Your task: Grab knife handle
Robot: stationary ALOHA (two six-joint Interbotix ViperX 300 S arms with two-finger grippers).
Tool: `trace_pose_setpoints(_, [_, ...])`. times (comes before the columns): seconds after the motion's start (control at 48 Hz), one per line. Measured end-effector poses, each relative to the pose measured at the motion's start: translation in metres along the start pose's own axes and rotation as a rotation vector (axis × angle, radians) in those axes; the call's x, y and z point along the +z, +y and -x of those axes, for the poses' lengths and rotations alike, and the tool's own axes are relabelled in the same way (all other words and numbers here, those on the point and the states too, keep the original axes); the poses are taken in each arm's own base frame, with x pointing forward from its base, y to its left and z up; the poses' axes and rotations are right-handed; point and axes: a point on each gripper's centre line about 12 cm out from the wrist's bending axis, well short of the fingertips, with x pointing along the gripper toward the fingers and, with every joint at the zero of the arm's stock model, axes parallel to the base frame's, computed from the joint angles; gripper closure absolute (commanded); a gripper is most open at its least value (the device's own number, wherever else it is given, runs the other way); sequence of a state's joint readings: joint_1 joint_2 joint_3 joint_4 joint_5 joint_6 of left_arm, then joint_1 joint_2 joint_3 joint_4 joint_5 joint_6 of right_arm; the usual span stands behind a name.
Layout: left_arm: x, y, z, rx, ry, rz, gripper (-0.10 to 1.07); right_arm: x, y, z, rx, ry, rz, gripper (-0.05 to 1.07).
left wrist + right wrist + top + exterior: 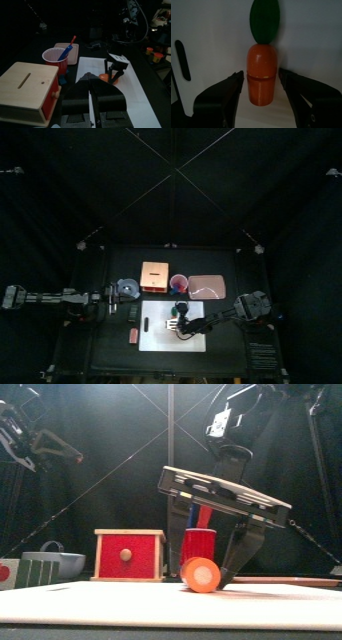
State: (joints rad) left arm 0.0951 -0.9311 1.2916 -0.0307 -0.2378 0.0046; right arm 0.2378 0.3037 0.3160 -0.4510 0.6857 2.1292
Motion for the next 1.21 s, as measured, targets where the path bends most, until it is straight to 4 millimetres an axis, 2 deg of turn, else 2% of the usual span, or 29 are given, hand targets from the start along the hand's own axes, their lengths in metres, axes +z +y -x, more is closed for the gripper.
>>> trace_pose_setpoints(0.312, [0.0,0.001,0.0,0.006,0.001,-0.001,0.69,0.003,-0.003,0.003,-0.022,-0.02,0.004,0.06])
trace_pose_setpoints(0.458, [0.0,0.001,0.0,0.006,0.003,-0.001,0.69,0.006,0.003,0.014,0.012,-0.027,0.014,0.06])
trace_pose_setpoints(0.625, [0.0,0.001,0.0,0.007,0.001,-0.001,0.69,0.014,0.012,0.036,0.078,-0.045,0.033,0.06])
trace_pose_setpoints(0.938, [0.0,0.001,0.0,0.007,0.001,-0.001,0.69,0.034,0.02,0.095,0.235,-0.089,0.079,0.06])
trace_pose_setpoints(1.208, [0.0,0.003,0.0,0.016,0.001,0.001,0.69,0.045,0.024,0.122,0.3,-0.123,0.265,0.06])
